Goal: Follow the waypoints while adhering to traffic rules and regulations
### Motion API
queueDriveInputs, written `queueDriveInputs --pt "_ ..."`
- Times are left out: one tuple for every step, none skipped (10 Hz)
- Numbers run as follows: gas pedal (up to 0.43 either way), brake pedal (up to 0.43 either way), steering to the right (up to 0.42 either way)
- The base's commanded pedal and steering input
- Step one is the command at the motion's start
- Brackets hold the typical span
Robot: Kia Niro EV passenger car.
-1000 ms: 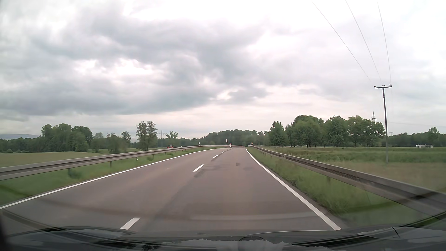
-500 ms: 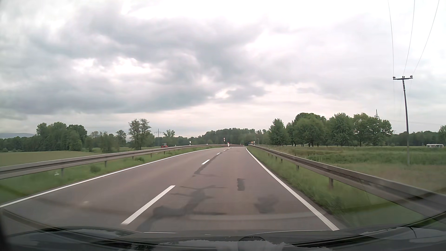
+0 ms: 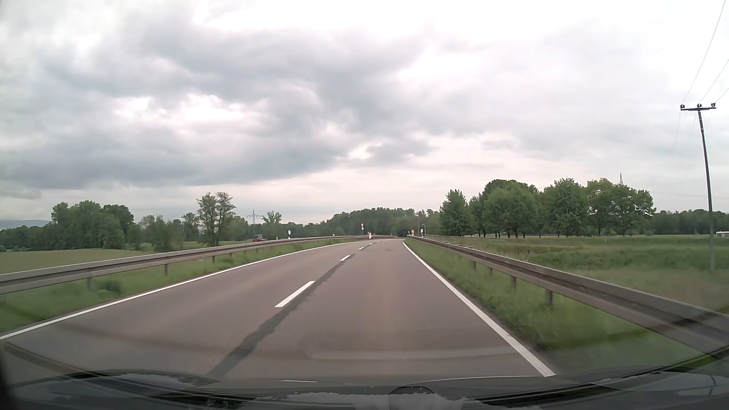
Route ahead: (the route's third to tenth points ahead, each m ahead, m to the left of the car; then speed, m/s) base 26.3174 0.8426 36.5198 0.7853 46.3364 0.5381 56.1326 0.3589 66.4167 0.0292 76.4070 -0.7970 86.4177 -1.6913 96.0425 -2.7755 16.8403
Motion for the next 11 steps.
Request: queueDriveInputs --pt "0.118 0.000 0.004" --pt "0.118 0.000 0.004" --pt "0.118 0.000 0.004" --pt "0.118 0.000 0.004" --pt "0.118 0.000 0.004" --pt "0.118 0.000 0.004" --pt "0.118 0.000 0.004" --pt "0.118 0.000 0.004" --pt "0.118 0.000 0.004" --pt "0.118 0.000 0.004" --pt "0.118 0.000 0.005"
